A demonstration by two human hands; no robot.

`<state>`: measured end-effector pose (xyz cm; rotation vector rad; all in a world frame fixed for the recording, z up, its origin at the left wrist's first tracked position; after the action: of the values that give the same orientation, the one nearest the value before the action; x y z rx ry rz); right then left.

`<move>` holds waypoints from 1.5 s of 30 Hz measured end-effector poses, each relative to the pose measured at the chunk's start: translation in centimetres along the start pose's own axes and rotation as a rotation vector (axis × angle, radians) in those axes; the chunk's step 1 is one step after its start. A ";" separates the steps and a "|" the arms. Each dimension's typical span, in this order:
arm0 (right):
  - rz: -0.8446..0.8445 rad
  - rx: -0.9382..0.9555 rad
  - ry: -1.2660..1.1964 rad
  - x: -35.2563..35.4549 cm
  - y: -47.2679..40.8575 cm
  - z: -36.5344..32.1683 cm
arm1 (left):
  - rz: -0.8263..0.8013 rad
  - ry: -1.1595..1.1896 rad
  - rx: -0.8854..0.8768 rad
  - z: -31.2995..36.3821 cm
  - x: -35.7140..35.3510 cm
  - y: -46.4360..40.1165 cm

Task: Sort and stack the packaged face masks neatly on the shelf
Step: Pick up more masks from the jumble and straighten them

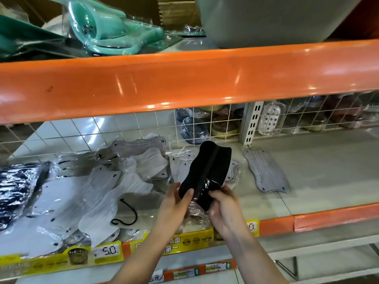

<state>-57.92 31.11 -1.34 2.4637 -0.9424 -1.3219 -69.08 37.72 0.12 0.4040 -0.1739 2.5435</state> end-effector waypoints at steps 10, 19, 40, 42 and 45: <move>-0.041 -0.050 0.086 -0.3 1.0 -0.2 | 0.011 0.198 0.053 1.1 3.5 0.4; 0.150 0.183 0.604 -0.9 0.9 0.6 | 0.157 -0.924 -0.509 0.1 5.5 1.3; -0.108 1.134 1.895 -9.8 0.0 8.1 | 0.220 -1.006 -0.779 -2.8 16.0 0.6; -0.136 1.082 1.906 -11.0 -0.7 9.9 | 0.234 -1.020 -0.800 -3.3 17.5 0.6; -0.153 1.055 1.930 -13.2 -1.0 12.4 | 0.271 -1.084 -0.788 -4.5 20.5 0.7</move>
<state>-72.68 41.54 -0.10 2.6167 -0.6942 1.9285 -86.98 48.42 2.40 1.4101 -1.6152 1.9595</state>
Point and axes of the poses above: each hand's wrist, its own y-axis away from the middle knuckle, its own x-axis out of the back of the hand, z = x × y, the point moved 2 cm from there along -y, towards the middle knuckle, and after that the axes turned 10 degrees about -x, right-handed, at the moved point
